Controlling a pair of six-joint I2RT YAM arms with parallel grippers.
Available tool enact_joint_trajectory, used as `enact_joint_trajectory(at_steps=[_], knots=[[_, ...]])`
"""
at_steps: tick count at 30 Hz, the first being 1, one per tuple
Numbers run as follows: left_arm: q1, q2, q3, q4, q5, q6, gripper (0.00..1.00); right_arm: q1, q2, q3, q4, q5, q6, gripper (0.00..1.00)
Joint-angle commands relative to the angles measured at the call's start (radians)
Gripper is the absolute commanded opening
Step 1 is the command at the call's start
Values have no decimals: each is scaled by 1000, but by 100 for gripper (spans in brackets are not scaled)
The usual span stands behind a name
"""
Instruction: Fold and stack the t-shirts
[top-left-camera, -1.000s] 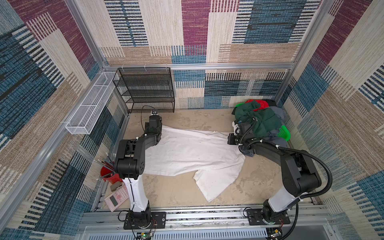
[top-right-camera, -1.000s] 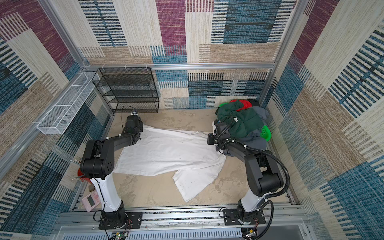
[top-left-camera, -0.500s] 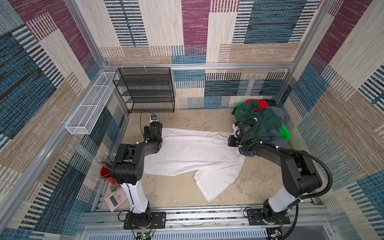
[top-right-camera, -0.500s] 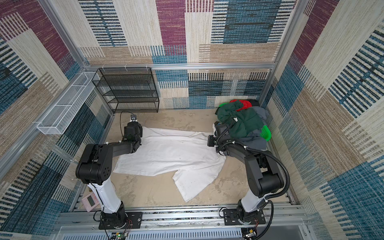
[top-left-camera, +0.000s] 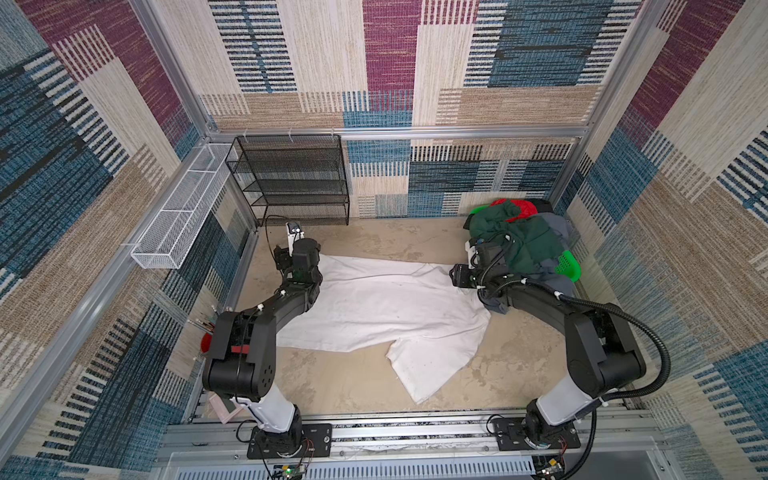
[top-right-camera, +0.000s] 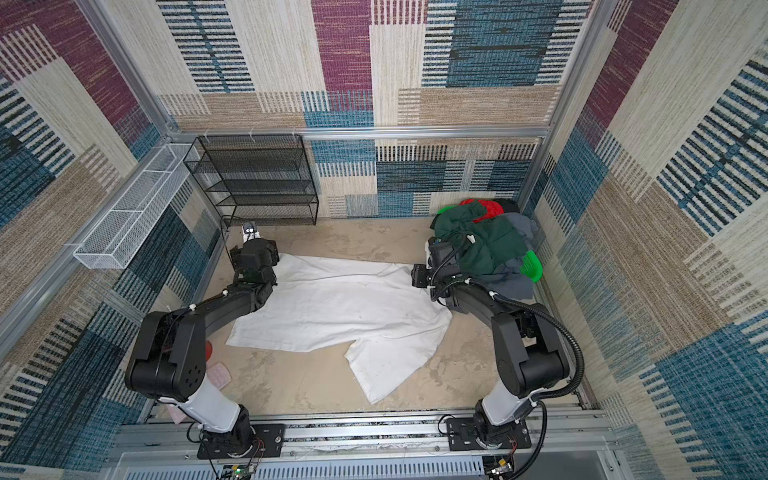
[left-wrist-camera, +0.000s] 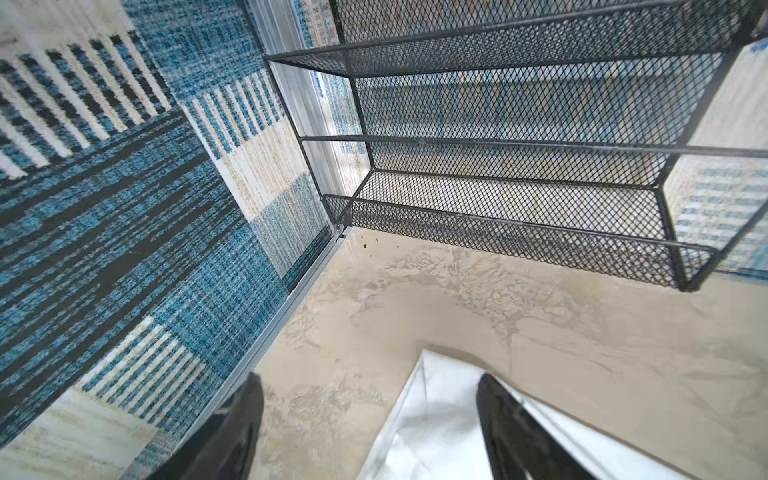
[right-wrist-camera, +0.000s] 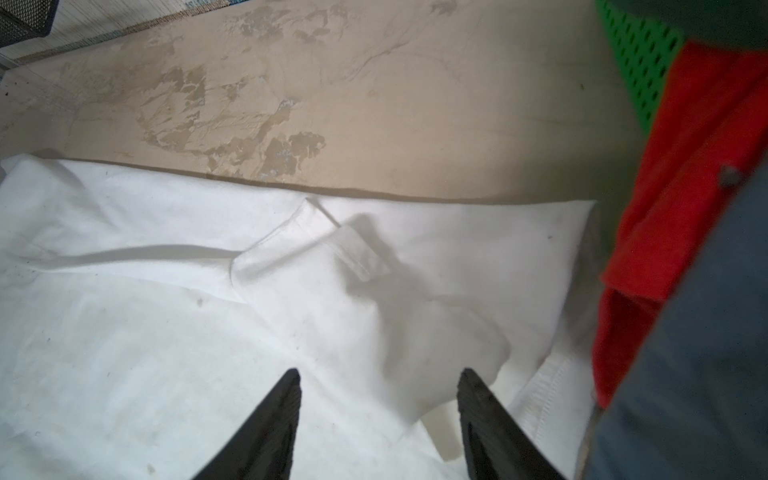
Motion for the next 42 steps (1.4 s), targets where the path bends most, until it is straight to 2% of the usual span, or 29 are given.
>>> enact_joint_trajectory(at_steps=[1, 5, 10, 13, 18, 26, 28, 31, 39, 42], knots=[[-9, -83, -55, -101, 83, -135, 84, 47, 37, 76, -89, 114, -41, 63], [-25, -183, -145, -152, 239, -261, 92, 69, 138, 198, -149, 105, -55, 65], [-39, -245, -187, -236, 365, -342, 92, 72, 286, 344, -212, 145, -55, 66], [-40, -271, -187, -284, 417, -343, 92, 74, 360, 426, -242, 121, -57, 66], [-40, -319, -202, -318, 446, -338, 92, 93, 432, 507, -250, 64, -57, 68], [-40, -341, -225, -346, 448, -344, 92, 106, 527, 594, -297, 68, -57, 68], [-39, -337, -226, -351, 446, -350, 92, 107, 543, 605, -304, 90, -54, 66], [-39, -325, -225, -359, 443, -362, 91, 109, 549, 608, -295, 85, -50, 52], [-39, -312, -222, -375, 450, -371, 91, 123, 533, 605, -274, 91, -41, 31], [-39, -309, -216, -386, 442, -364, 91, 124, 530, 610, -282, 95, -38, 18]])
